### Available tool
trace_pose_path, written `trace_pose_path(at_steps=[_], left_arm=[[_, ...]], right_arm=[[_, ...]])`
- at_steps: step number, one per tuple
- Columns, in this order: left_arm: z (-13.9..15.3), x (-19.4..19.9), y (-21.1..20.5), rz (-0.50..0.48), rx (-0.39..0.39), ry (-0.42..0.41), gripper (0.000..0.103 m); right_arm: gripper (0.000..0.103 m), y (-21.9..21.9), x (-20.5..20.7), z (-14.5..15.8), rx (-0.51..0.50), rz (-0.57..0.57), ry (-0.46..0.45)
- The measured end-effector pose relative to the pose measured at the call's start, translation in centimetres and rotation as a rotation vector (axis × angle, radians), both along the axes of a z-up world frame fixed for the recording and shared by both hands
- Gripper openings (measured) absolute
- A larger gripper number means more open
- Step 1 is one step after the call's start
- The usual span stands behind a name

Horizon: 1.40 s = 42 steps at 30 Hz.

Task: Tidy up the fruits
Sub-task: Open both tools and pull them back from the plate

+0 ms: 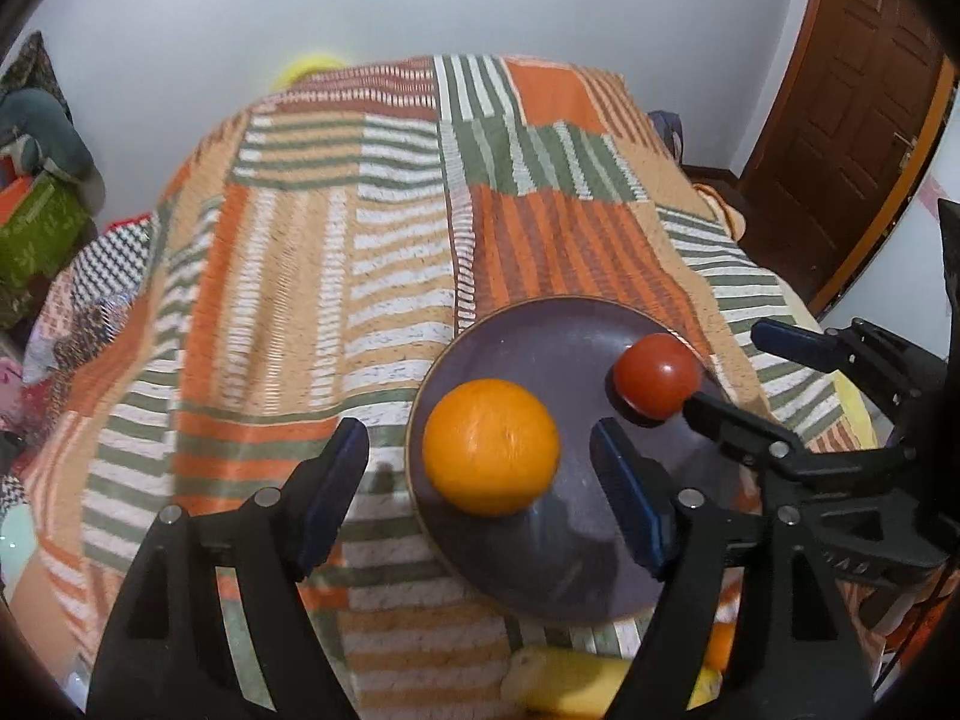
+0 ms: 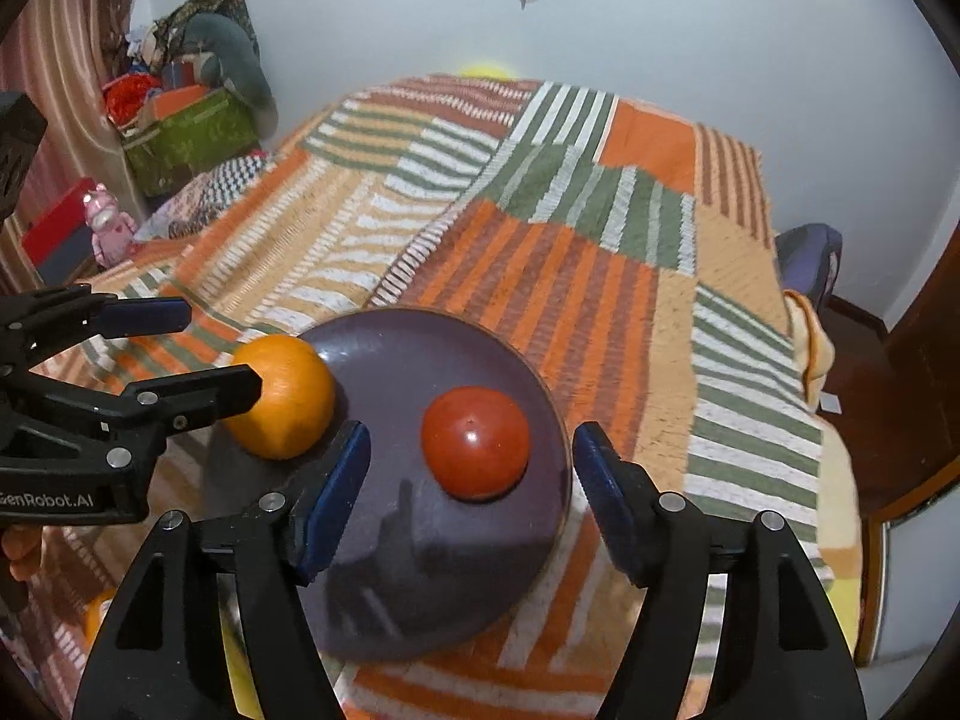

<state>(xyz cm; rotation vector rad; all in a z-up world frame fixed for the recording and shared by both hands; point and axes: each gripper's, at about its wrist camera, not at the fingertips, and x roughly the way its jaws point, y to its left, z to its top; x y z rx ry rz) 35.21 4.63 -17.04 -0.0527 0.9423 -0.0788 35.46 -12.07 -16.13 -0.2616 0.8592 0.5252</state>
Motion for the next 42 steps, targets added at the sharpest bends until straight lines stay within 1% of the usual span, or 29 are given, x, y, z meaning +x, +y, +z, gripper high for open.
trace_pose_path(at_steps=[4, 8, 11, 15, 18, 21, 24, 28, 32, 35, 40, 42], left_arm=[[2.0, -2.9, 0.0, -0.008, 0.005, -0.032, 0.077], [3.6, -6.2, -0.1, -0.013, 0.014, -0.06, 0.078], [4.2, -8.8, -0.1, -0.015, 0.004, -0.071, 0.082], [4.2, -11.9, -0.4, -0.023, 0.011, -0.07, 0.082], [3.5, -13.9, -0.6, -0.026, 0.015, -0.055, 0.082], [2.2, -15.5, -0.8, -0.027, 0.023, -0.024, 0.083], [0.5, -16.9, -1.0, -0.029, 0.035, 0.014, 0.083], [-1.6, -18.1, -1.1, -0.016, 0.008, 0.064, 0.083], [-2.9, -18.5, -1.3, -0.002, -0.024, 0.092, 0.083], [-3.3, -18.3, -1.7, -0.003, -0.03, 0.098, 0.083], [-3.7, -17.1, -2.3, 0.003, -0.064, 0.113, 0.083], [-4.0, -16.5, -2.5, 0.01, -0.071, 0.116, 0.083]], right_arm=[[0.068, -1.0, -2.4, 2.1, 0.024, -0.003, -0.033], [0.075, -2.2, -5.6, 3.8, 0.045, 0.003, -0.068], [0.076, -3.2, -8.0, 4.7, 0.049, -0.005, -0.097], [0.077, -4.4, -10.6, 4.8, 0.067, -0.016, -0.089], [0.08, -5.1, -12.2, 4.1, 0.062, -0.03, -0.082], [0.08, -5.4, -13.8, 3.0, 0.055, -0.037, -0.067], [0.08, -5.1, -15.2, 1.7, 0.027, -0.039, -0.06], [0.08, -4.8, -16.6, -0.2, 0.039, -0.024, -0.012], [0.08, -4.3, -17.7, -2.1, 0.04, -0.022, 0.03], [0.08, -3.8, -17.9, -3.6, 0.041, -0.009, 0.07], [0.079, -3.7, -17.8, -5.3, -0.016, -0.016, 0.09], [0.078, -4.5, -17.8, -5.6, 0.008, -0.017, 0.11]])
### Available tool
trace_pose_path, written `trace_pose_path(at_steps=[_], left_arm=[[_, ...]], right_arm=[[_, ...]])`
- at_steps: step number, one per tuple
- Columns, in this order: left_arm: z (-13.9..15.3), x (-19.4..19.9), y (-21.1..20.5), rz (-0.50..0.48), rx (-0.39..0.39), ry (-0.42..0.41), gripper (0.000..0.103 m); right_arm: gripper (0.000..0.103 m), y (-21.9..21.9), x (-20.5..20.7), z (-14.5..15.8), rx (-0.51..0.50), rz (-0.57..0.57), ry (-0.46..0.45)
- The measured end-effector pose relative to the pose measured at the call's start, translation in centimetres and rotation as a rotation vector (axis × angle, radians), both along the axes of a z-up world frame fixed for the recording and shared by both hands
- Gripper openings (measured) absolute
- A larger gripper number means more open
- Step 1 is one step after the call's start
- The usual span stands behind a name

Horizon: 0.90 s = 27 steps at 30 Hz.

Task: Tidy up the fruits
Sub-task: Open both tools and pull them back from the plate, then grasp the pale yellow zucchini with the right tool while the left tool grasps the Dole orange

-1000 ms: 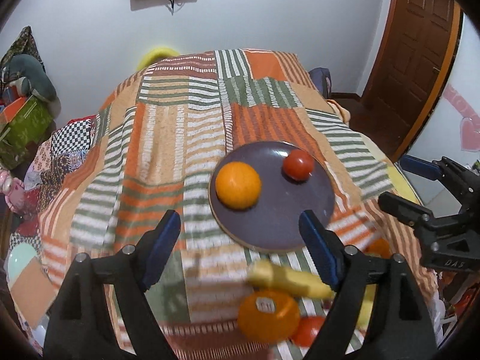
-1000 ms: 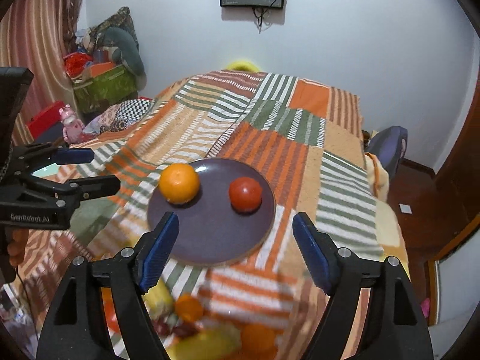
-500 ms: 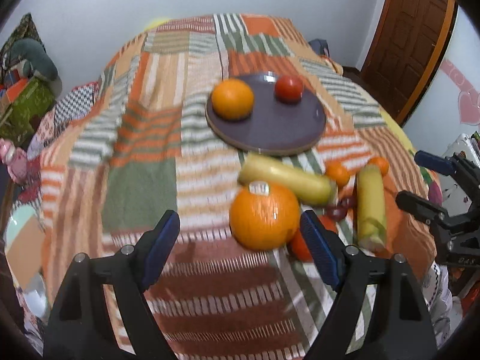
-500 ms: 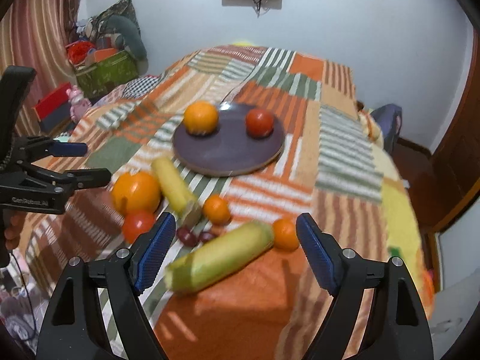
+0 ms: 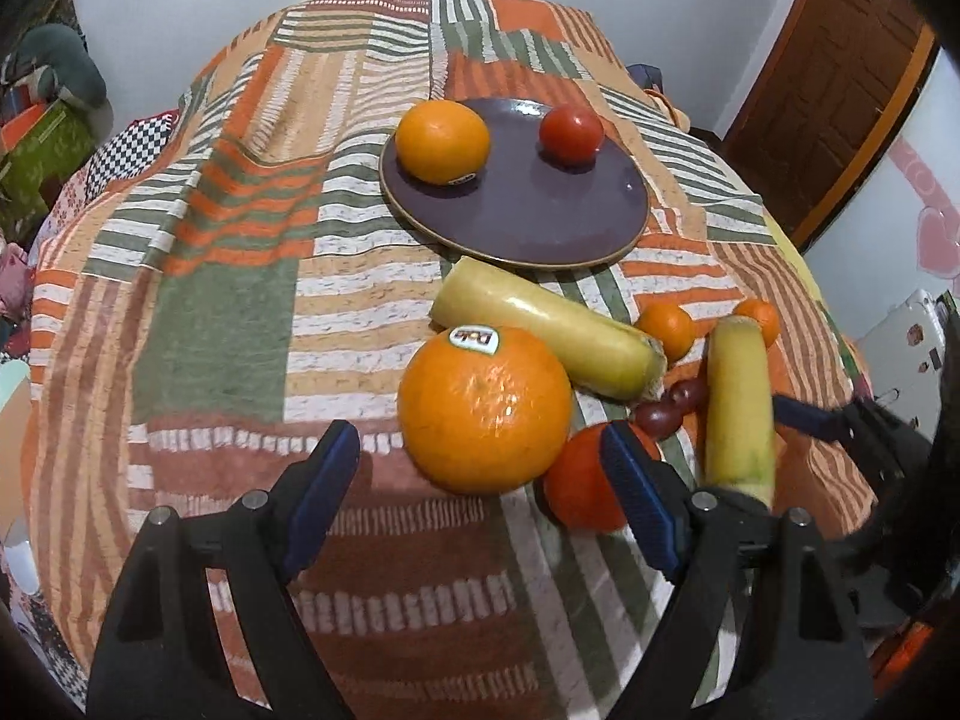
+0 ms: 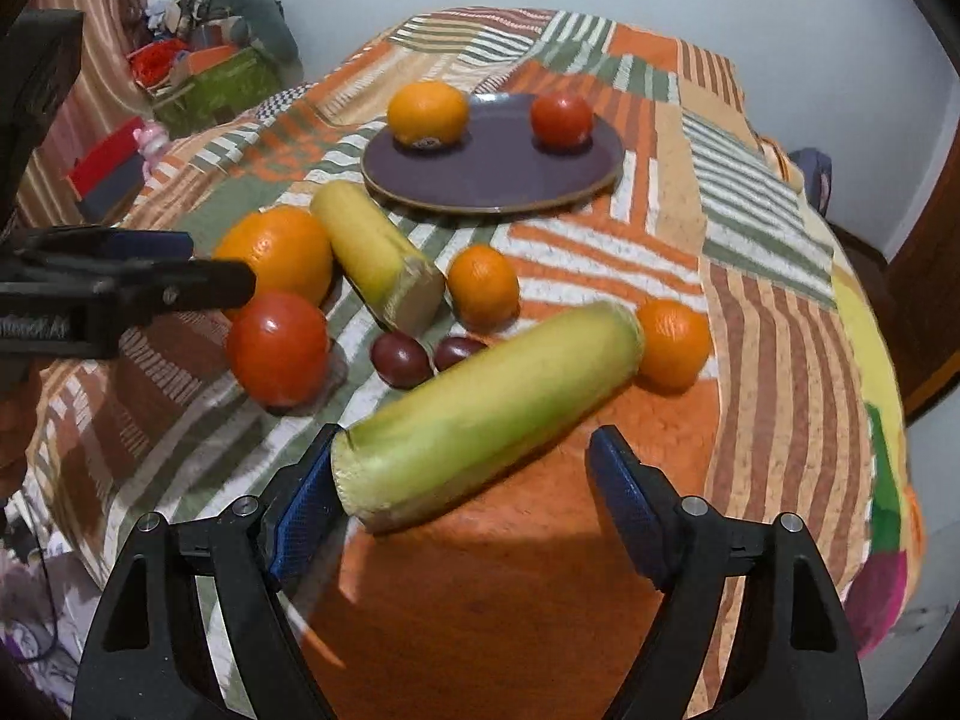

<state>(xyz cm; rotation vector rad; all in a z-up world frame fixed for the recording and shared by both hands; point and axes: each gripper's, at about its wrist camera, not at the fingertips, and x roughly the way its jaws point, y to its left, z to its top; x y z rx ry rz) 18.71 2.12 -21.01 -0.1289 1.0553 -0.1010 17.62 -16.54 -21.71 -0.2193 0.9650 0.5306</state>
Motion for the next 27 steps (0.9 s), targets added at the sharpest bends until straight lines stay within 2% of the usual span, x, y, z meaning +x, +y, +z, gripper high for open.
trace_pose_path(at_steps=[4, 12, 13, 14, 15, 17, 21, 27], left_arm=[[-0.4, 0.8, 0.0, 0.015, -0.02, -0.003, 0.088], [-1.1, 2.2, 0.4, 0.029, -0.067, 0.012, 0.088], [-1.2, 2.3, 0.5, 0.031, -0.08, 0.015, 0.086], [-1.3, 2.4, 0.7, 0.029, -0.104, 0.018, 0.079], [-1.3, 2.5, 0.8, 0.037, -0.108, 0.019, 0.078], [-1.3, 2.5, 0.9, 0.04, -0.086, 0.013, 0.069], [-1.2, 2.1, 0.9, 0.015, -0.088, 0.005, 0.069], [-0.6, 0.8, 0.9, -0.002, -0.056, -0.009, 0.068]], right_arm=[[0.075, -1.4, -0.8, 0.4, 0.017, 0.004, 0.001], [0.06, -3.5, -1.5, 1.3, -0.007, 0.002, -0.004], [0.06, -3.9, -1.5, 1.3, -0.006, -0.008, 0.0], [0.057, -4.3, -1.4, 1.4, -0.005, -0.015, 0.009], [0.056, -4.6, -1.4, 1.5, -0.003, -0.018, 0.017], [0.056, -4.9, -1.6, 1.9, 0.007, -0.016, 0.015], [0.056, -4.7, -1.4, 3.1, 0.03, -0.013, -0.012], [0.056, -3.6, 0.7, 3.3, 0.06, -0.053, -0.026]])
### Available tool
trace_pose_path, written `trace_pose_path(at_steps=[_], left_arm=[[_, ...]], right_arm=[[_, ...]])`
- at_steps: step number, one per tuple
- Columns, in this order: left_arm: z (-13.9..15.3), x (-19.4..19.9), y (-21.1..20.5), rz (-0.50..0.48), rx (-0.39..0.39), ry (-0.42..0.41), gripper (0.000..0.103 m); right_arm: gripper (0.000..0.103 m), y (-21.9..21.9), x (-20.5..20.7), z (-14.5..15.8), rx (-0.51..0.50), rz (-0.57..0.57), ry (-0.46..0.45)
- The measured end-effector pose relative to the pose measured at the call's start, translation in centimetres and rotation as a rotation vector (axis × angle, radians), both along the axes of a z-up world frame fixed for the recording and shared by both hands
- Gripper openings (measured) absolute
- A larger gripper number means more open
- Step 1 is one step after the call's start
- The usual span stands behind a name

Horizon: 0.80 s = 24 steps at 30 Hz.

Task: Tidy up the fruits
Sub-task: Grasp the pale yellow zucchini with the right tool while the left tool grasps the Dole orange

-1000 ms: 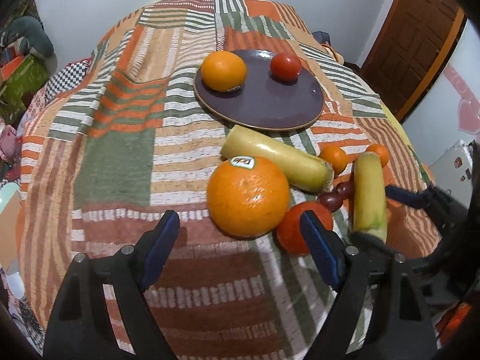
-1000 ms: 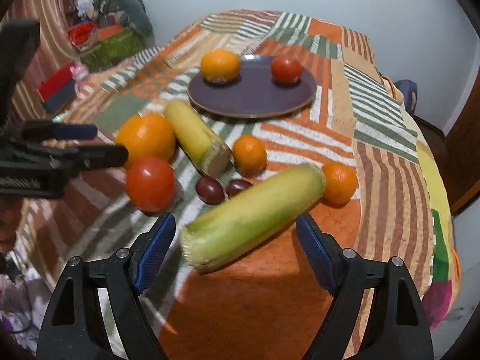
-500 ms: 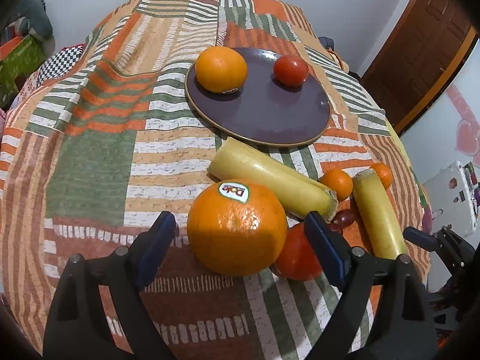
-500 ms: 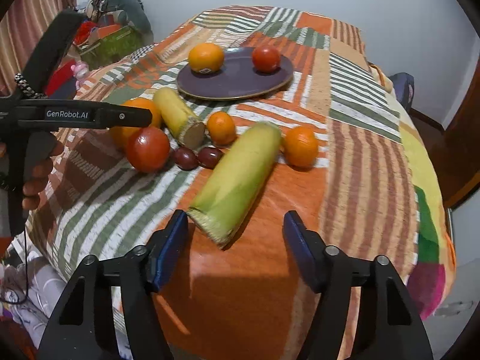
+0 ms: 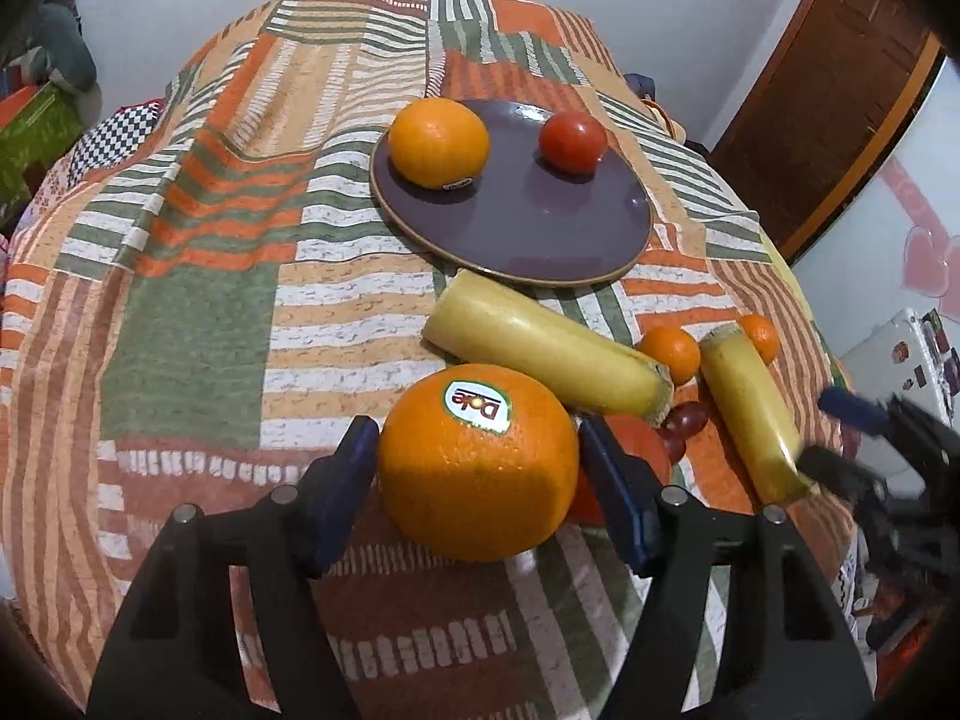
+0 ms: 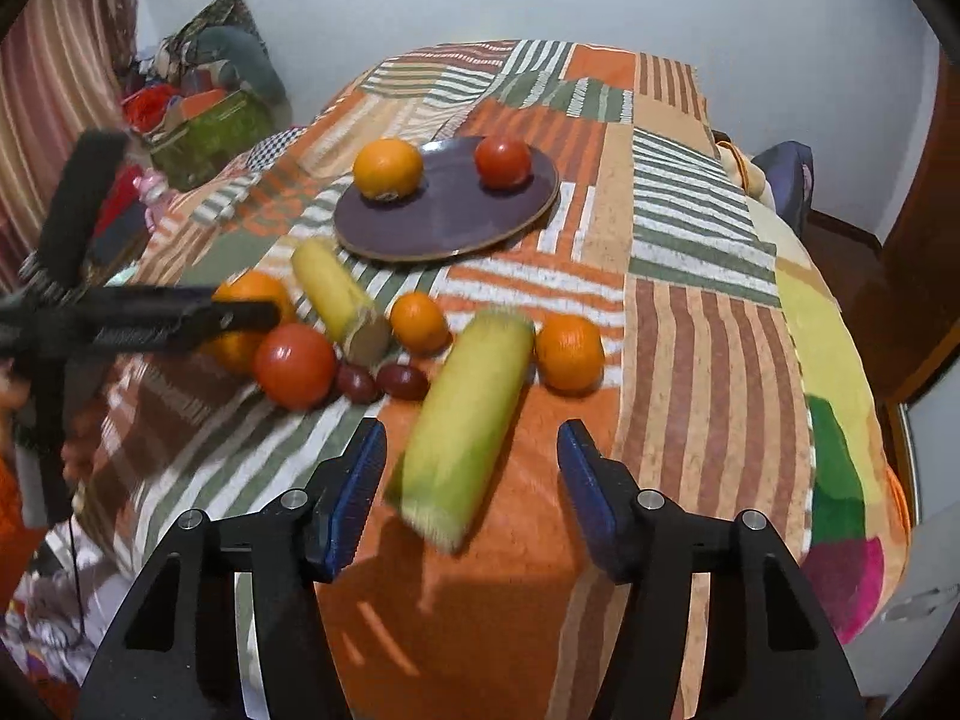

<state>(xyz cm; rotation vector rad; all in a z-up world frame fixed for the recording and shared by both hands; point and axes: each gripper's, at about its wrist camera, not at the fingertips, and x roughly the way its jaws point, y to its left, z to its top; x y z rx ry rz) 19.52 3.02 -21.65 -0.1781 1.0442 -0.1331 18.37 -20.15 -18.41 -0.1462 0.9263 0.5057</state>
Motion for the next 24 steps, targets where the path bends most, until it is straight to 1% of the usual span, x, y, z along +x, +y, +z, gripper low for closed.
trace_pose_path(at_steps=[7, 9, 14, 17, 20, 24], left_arm=[[0.7, -2.6, 1.0, -0.005, 0.002, -0.005, 0.068], [0.9, -3.3, 1.2, -0.008, 0.005, -0.008, 0.068], [1.0, -4.5, 1.0, -0.011, 0.023, -0.022, 0.068], [0.7, -4.6, 0.5, -0.014, 0.047, -0.03, 0.068], [0.3, -4.2, 0.1, -0.016, 0.064, -0.033, 0.068], [-0.2, -3.3, 0.2, -0.013, 0.064, -0.028, 0.068]], right_arm=[[0.055, 1.1, 2.5, -2.0, -0.007, -0.028, 0.049], [0.05, 1.2, 2.7, -2.6, -0.007, -0.024, 0.065], [0.046, 1.4, 2.8, -3.3, 0.018, -0.004, 0.098], [0.045, 1.5, 2.8, -3.2, 0.011, 0.005, 0.094], [0.037, 1.1, 2.7, -3.1, 0.022, 0.009, 0.102], [0.036, 0.4, 2.2, -3.0, 0.02, 0.026, 0.11]])
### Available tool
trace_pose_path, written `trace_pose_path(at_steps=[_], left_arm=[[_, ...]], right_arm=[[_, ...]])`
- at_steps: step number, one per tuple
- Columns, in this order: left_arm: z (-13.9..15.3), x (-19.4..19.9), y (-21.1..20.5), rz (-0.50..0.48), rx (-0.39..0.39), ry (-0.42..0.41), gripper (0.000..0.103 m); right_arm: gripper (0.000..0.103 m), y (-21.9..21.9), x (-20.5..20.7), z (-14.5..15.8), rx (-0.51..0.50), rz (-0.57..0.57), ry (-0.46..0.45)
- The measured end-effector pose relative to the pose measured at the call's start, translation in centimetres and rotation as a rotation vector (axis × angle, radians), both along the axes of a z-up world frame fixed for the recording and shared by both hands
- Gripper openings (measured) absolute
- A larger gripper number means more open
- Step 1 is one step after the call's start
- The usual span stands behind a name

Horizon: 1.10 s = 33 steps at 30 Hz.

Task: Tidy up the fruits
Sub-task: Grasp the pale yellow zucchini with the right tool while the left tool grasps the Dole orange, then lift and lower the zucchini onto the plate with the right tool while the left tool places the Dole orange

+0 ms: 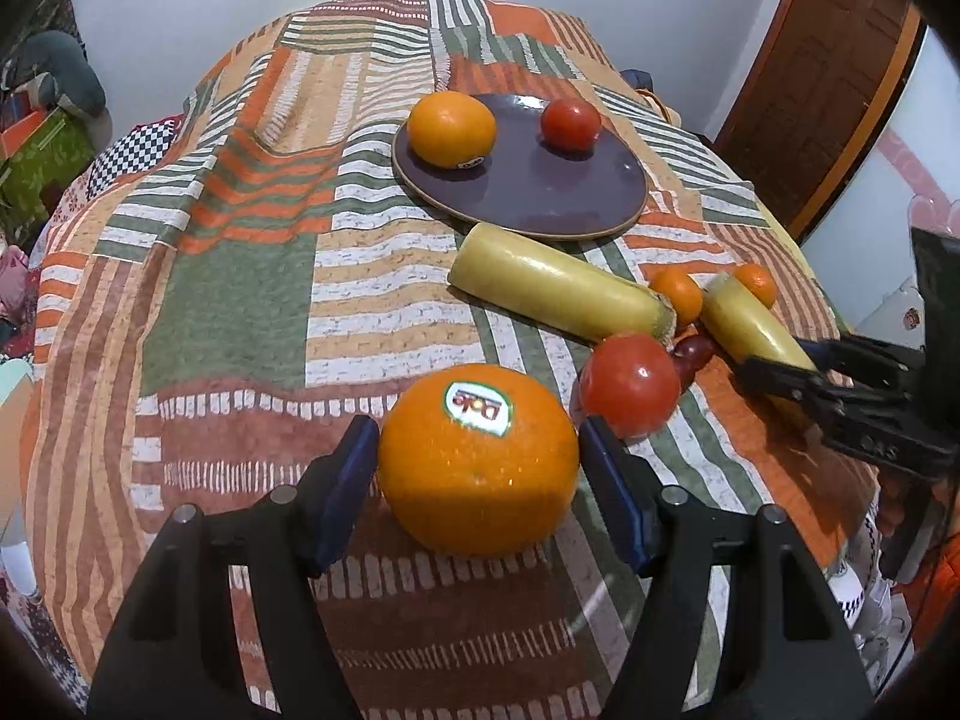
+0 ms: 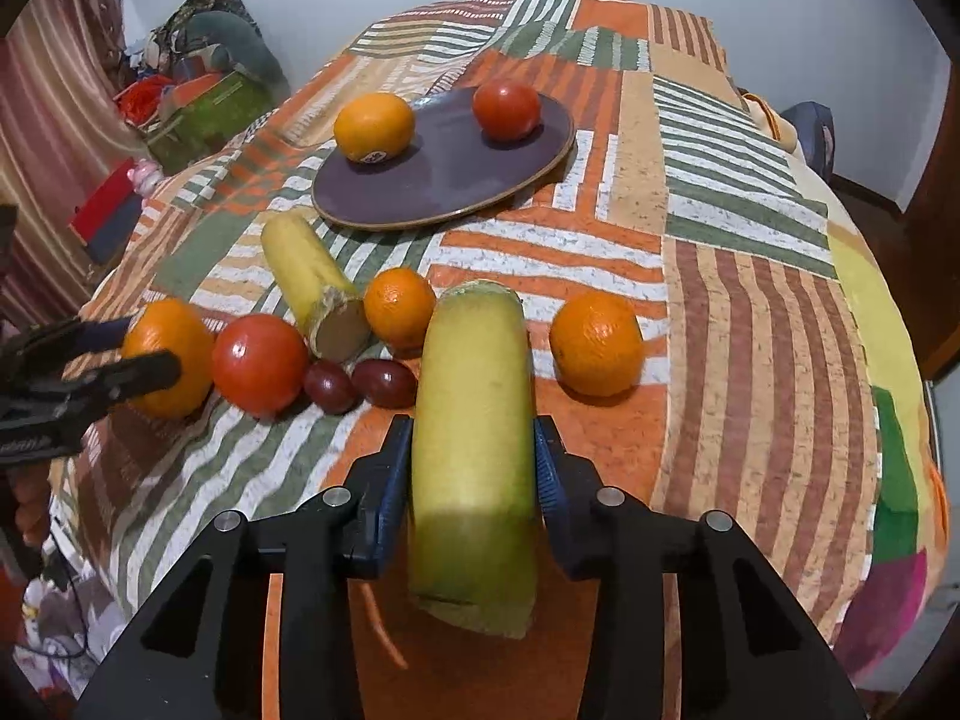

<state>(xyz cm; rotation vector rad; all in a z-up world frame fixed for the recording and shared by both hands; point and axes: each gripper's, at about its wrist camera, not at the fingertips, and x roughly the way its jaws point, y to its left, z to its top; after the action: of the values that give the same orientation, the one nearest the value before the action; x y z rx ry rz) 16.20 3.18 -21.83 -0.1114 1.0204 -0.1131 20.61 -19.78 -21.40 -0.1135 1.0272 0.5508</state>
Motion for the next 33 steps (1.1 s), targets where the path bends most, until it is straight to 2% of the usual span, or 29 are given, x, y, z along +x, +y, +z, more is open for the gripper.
trace_pose_path(at_steps=[5, 11, 18, 33], left_arm=[[-0.4, 0.8, 0.1, 0.012, -0.009, -0.002, 0.069], [-0.8, 1.1, -0.1, 0.003, 0.019, -0.004, 0.07], [-0.1, 1.1, 0.1, 0.008, 0.013, -0.001, 0.068], [4.8, 4.2, 0.6, 0.019, -0.014, -0.114, 0.068]], right_arm=[[0.036, 0.5, 0.3, -0.2, -0.023, 0.007, -0.007], [0.036, 1.2, 0.6, -0.5, -0.046, 0.004, -0.027], [0.036, 0.9, 0.3, 0.4, -0.021, -0.008, -0.062], [0.036, 2.7, 3.3, 5.0, 0.037, 0.009, -0.179]])
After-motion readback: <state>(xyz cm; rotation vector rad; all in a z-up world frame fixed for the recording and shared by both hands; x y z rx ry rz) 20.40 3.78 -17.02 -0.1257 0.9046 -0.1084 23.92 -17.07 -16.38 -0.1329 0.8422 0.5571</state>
